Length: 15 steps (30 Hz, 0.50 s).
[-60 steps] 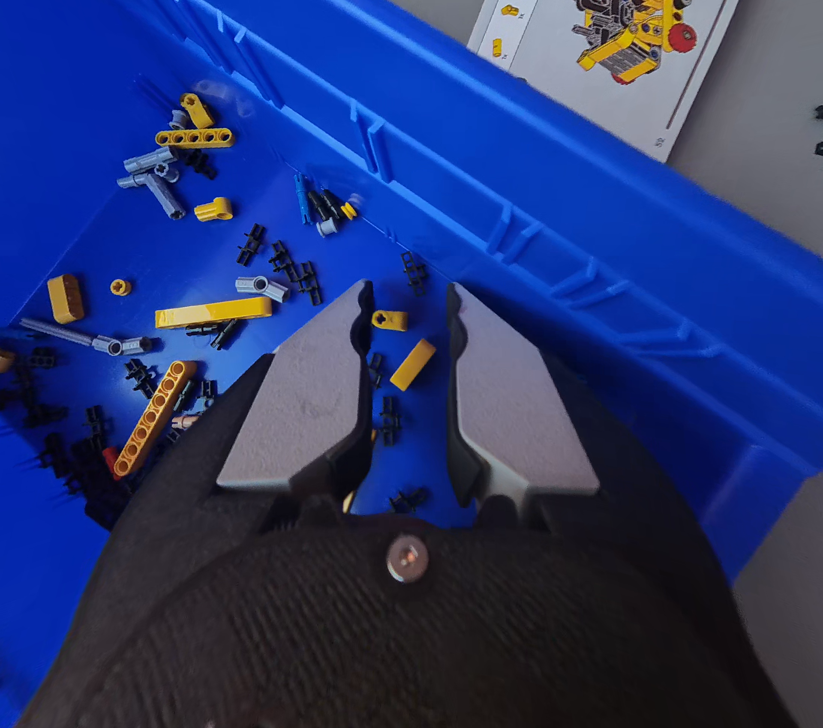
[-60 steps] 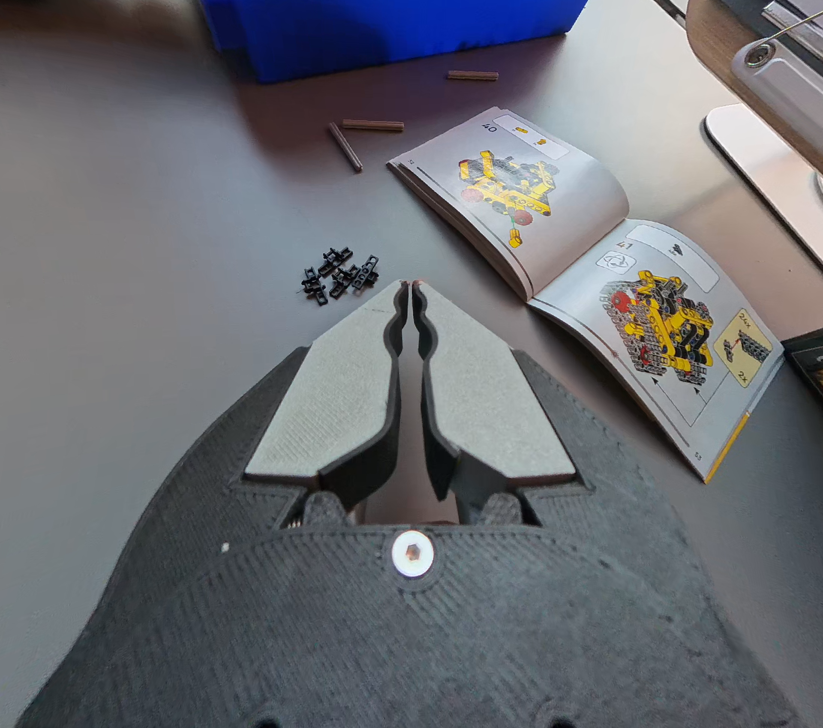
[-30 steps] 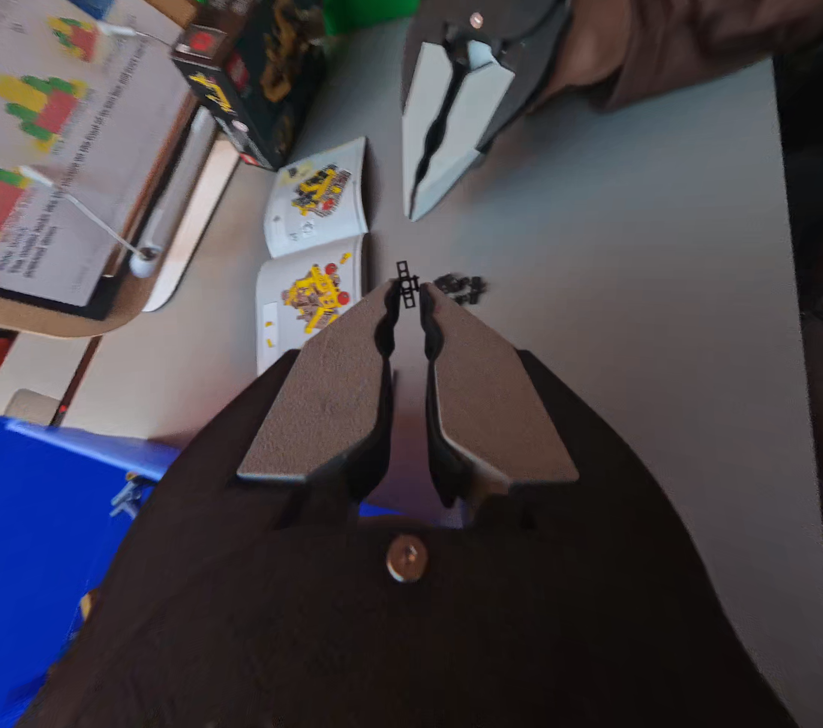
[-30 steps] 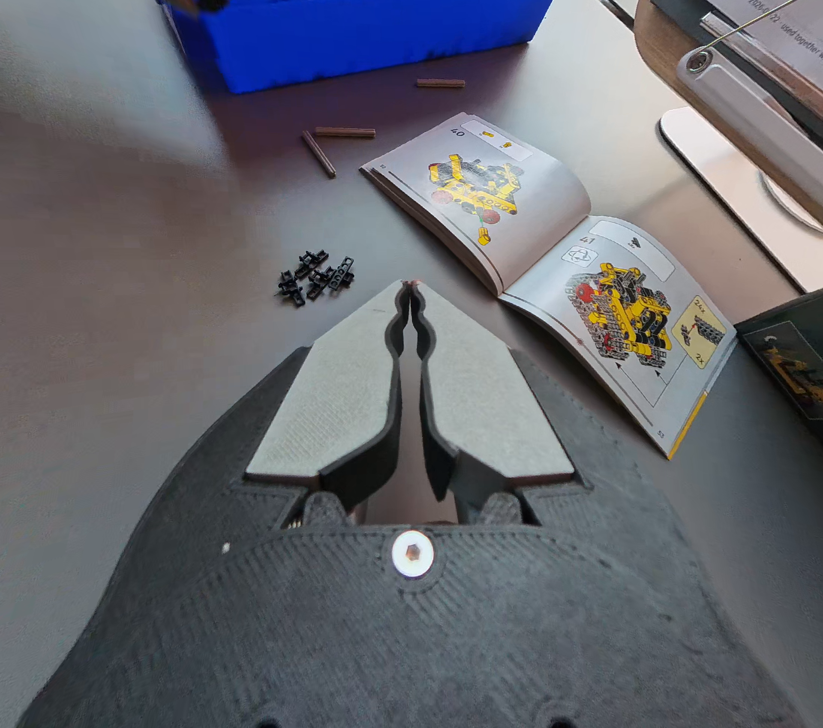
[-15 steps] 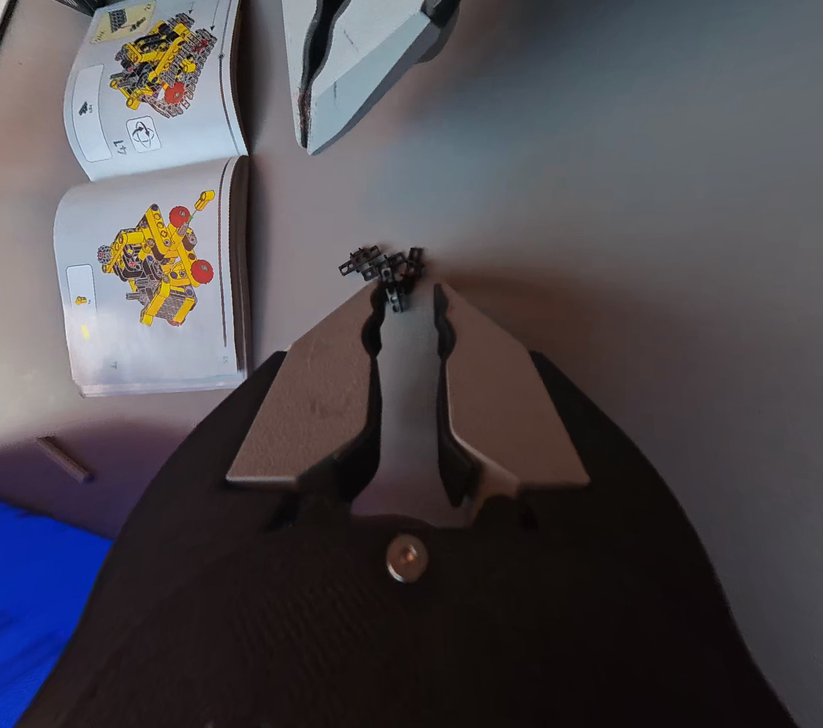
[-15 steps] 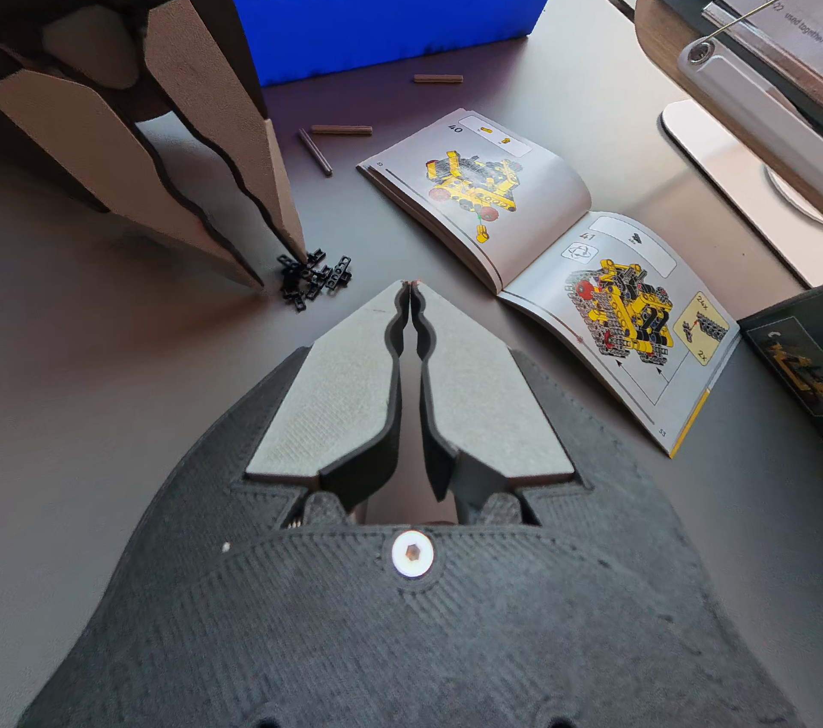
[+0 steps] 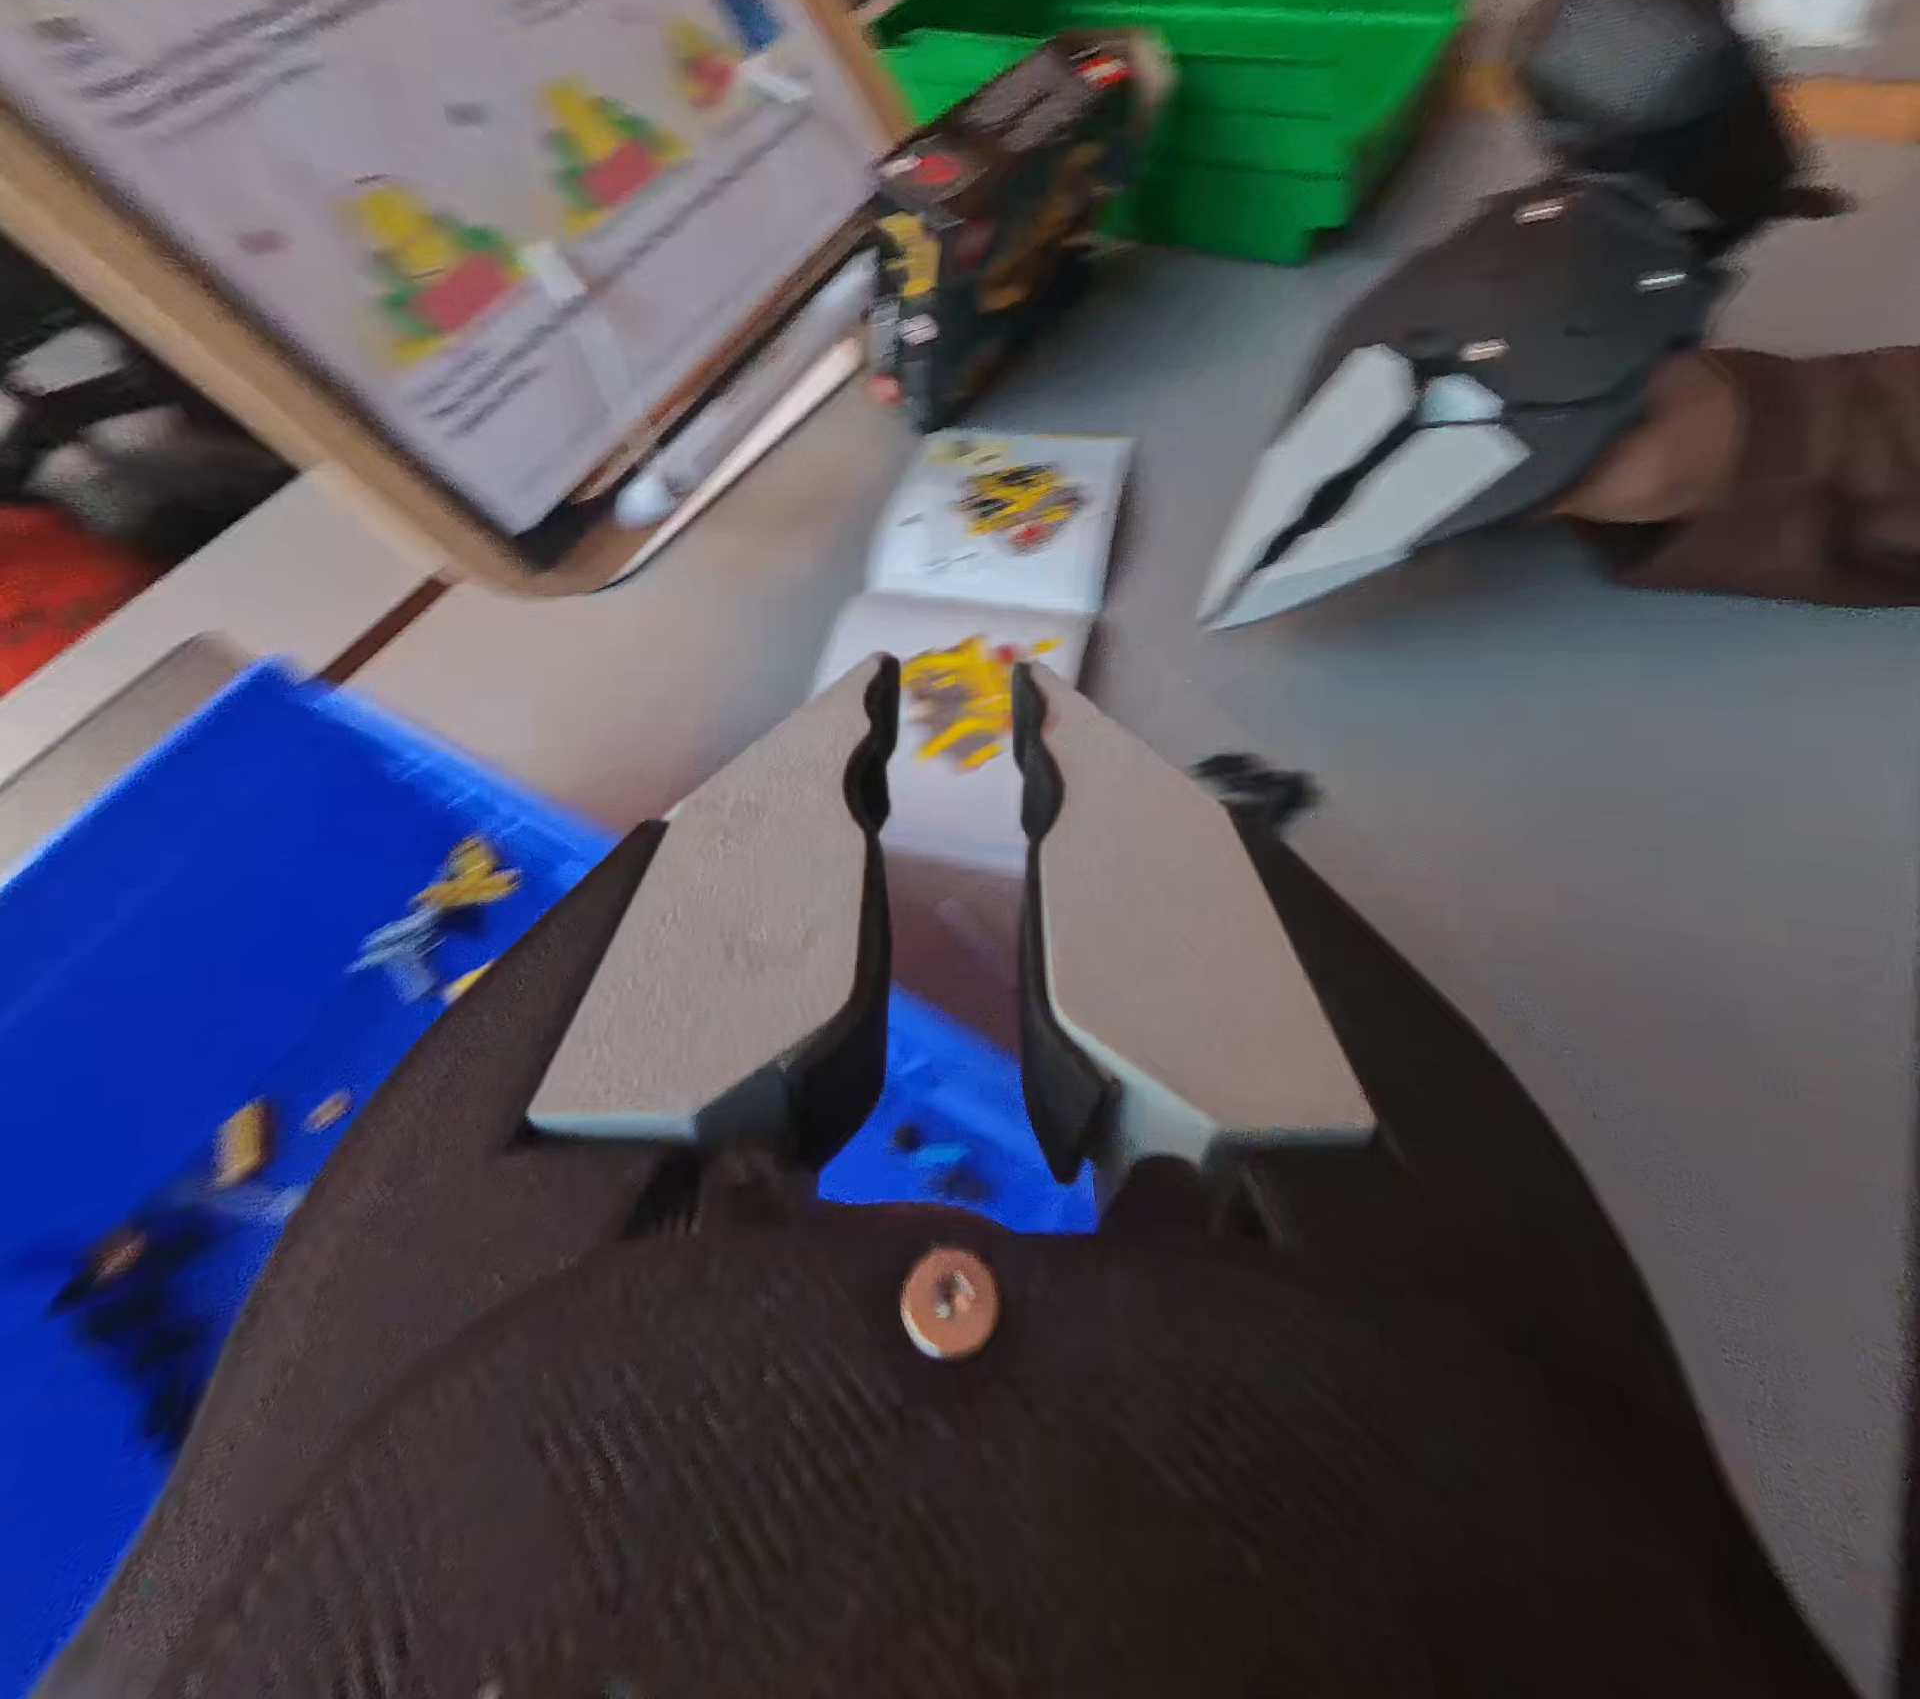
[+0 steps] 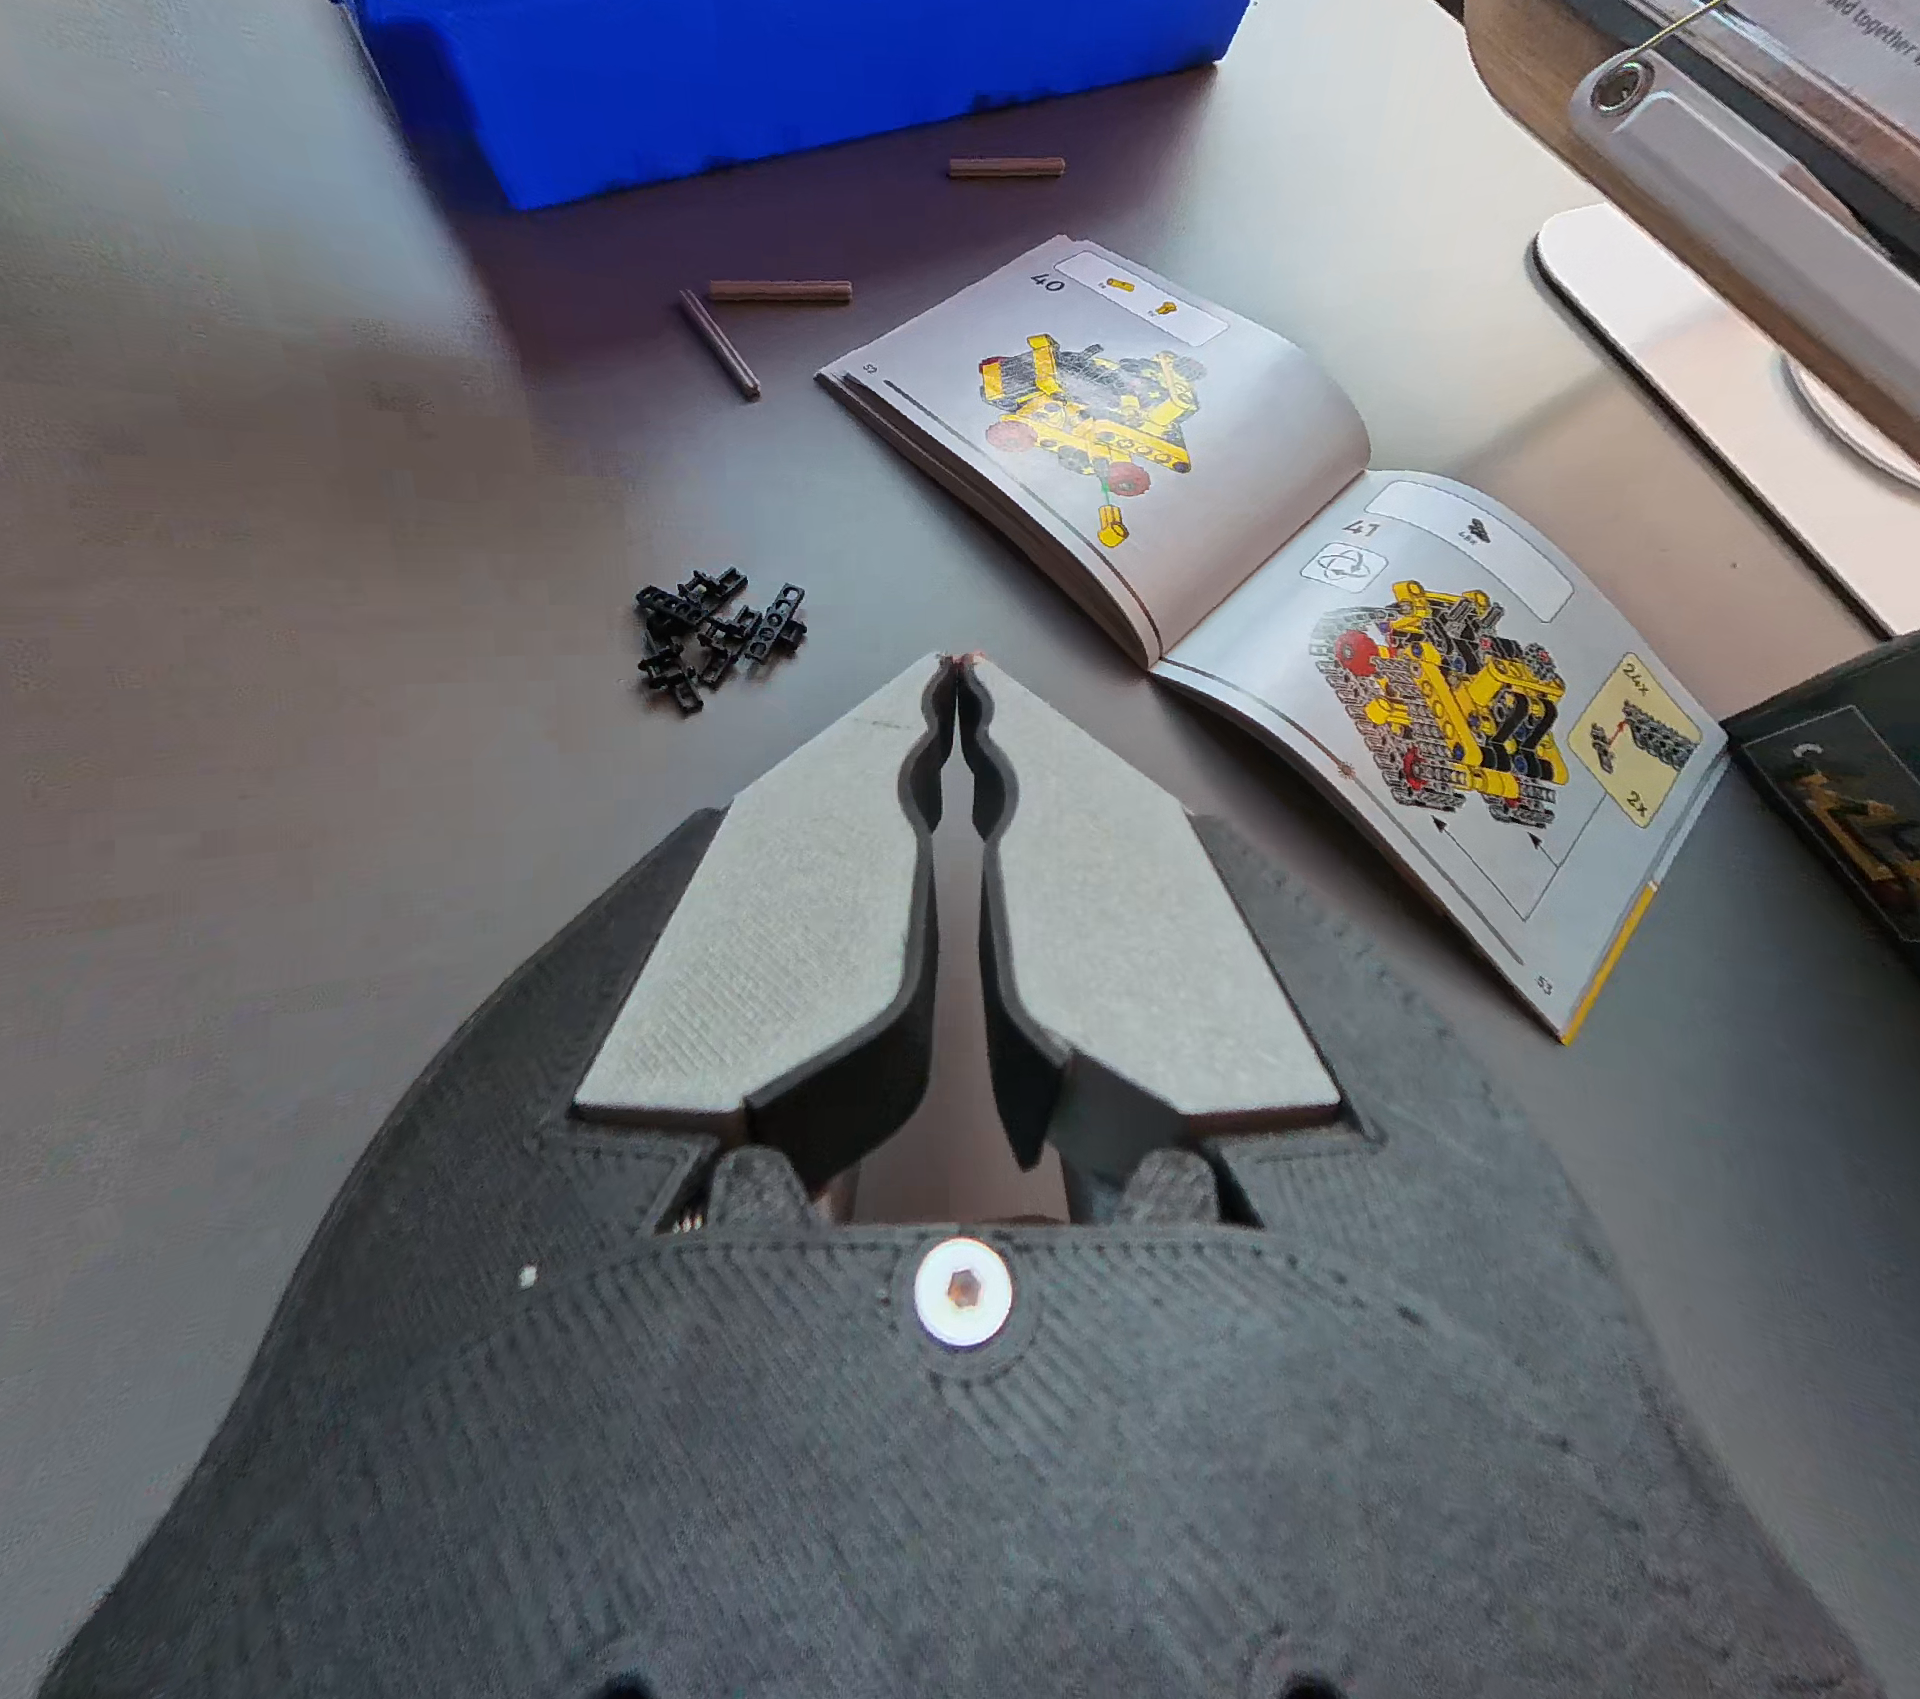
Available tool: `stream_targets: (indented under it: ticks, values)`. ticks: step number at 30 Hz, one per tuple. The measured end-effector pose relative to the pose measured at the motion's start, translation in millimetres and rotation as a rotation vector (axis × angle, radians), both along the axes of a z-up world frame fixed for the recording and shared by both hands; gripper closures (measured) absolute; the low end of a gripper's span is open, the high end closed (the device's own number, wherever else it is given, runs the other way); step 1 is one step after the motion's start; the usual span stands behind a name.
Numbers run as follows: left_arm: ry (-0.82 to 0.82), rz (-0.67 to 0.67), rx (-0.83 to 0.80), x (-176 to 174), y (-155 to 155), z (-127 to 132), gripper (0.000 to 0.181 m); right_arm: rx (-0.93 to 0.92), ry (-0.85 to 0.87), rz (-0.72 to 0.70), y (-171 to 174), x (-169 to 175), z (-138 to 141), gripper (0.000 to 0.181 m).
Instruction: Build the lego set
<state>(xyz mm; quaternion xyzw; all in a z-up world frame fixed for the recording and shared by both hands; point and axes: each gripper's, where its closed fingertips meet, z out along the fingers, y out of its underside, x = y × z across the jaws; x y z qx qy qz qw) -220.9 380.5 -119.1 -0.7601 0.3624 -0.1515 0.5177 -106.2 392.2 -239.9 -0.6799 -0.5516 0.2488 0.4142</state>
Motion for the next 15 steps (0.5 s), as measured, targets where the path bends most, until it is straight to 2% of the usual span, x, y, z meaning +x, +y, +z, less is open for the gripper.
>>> stream_targets:
  ticks: [2,4,5,8,10,12,15]
  values:
    - [0.105,0.178,-0.036,-58.1,24.3,-11.2,0.159,-0.004,-0.005,0.007,-1.3,-1.3,-1.5,0.181]
    - [0.207,0.341,-0.103,-109.7,43.1,-34.8,0.157,-0.001,-0.012,0.013,-2.6,-2.5,-3.0,0.181]
    - [0.248,0.379,-0.143,-126.9,47.7,-49.4,0.157,0.0,-0.017,0.016,-3.1,-2.9,-4.0,0.181]
    - [0.267,0.387,-0.3,-145.5,49.8,-93.9,0.157,-0.001,-0.026,0.015,-3.0,-3.3,-6.1,0.181]
    - [0.348,0.407,-0.352,-158.1,47.3,-114.9,0.157,-0.001,-0.023,0.012,-2.3,-3.1,-5.6,0.181]
    - [0.445,0.458,-0.341,-173.7,48.8,-123.5,0.158,-0.004,-0.019,0.011,-1.8,-3.0,-5.2,0.181]
    - [0.451,0.427,-0.397,-169.5,43.3,-134.2,0.158,-0.009,-0.021,0.012,-1.8,-3.3,-5.9,0.181]
